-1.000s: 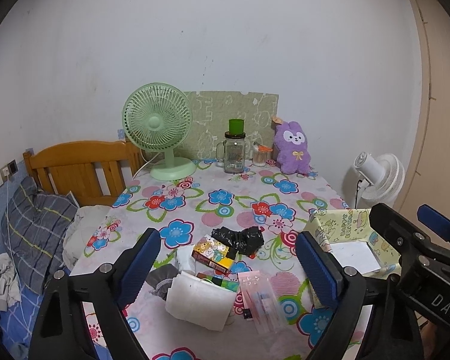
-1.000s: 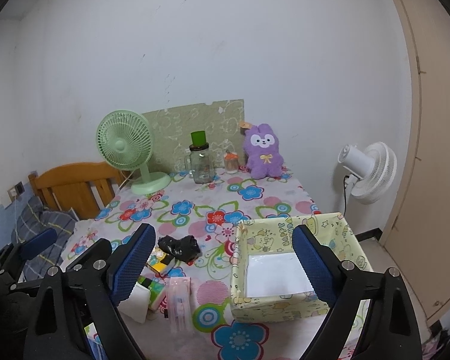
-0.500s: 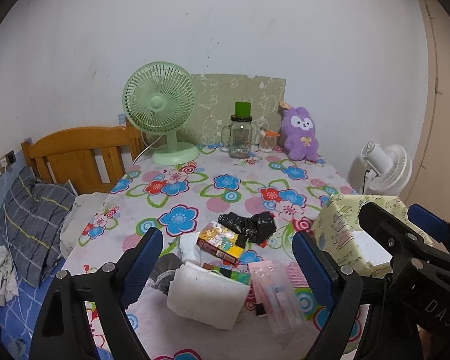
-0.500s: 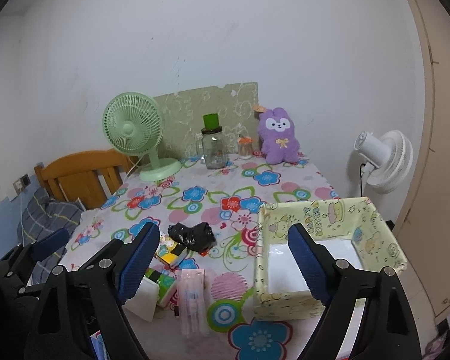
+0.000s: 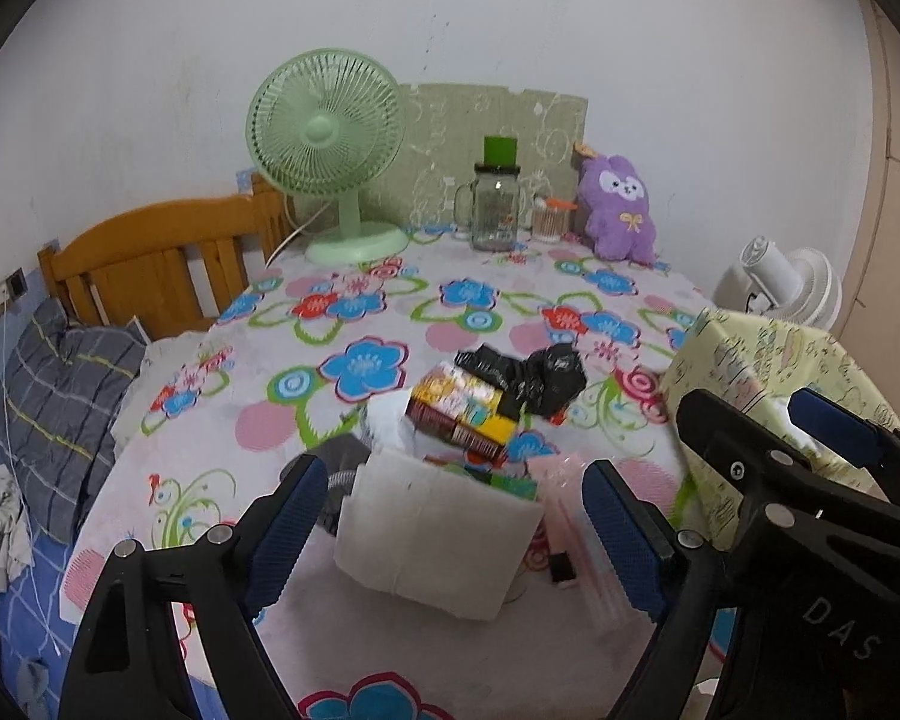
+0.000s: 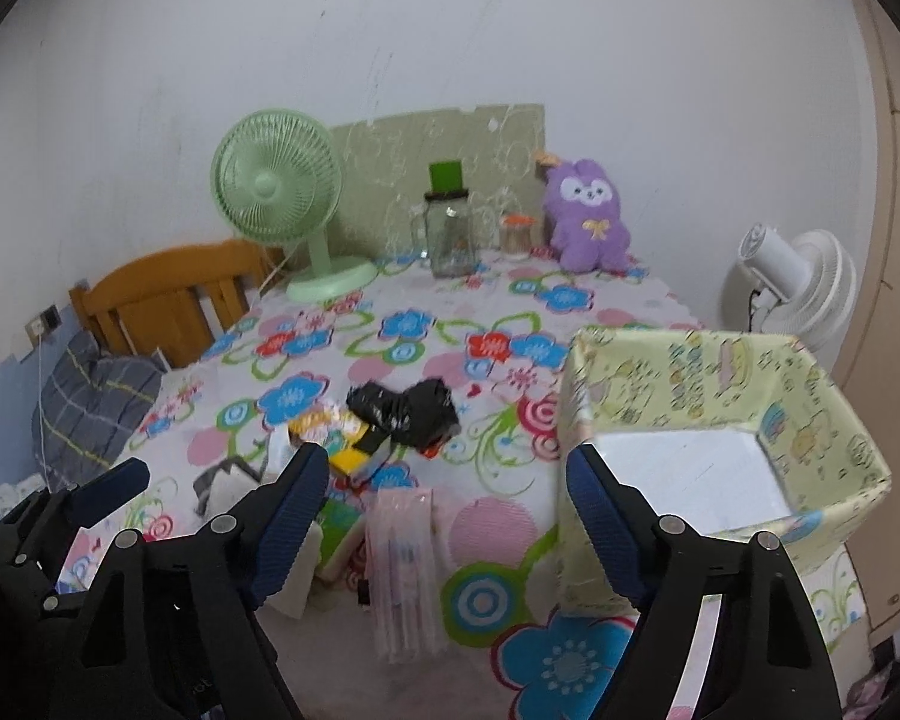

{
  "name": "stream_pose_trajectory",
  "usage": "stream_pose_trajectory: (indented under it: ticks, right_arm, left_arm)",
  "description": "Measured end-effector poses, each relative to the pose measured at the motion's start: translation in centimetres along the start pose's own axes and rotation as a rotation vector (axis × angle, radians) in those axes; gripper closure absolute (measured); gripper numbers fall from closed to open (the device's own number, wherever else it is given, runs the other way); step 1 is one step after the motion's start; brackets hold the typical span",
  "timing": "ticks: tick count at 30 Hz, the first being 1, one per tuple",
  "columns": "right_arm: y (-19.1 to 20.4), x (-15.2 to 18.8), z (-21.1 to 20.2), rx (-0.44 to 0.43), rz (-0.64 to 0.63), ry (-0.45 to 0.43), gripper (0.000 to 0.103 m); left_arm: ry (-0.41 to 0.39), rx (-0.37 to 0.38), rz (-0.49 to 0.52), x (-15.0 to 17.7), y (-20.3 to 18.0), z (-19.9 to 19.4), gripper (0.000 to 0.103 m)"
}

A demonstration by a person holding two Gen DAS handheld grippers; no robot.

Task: Organize soft objects
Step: 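Grasp the white cloth with the left tool while the right tool grasps the clear straw bag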

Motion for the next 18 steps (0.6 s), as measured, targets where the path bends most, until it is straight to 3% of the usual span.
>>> stream_pose_trajectory:
  ticks: [18]
  right_arm:
    - [1.2, 4.4, 4.0, 0.005, -0.023, 0.137, 0.029]
  left_arm:
    - [0.096, 0.023, 0.04, 3.4, -0.2, 3.2, 0.015]
Point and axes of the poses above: each gripper's, at about its wrist camera, not at the fingertips, and z roughly the way its jaws point, y to its left, x to its underside, the point moved 7 cm from there along z, roughly the way its jaws point, and after that the axes turned 12 degrees about z, right-handed, at the moved point
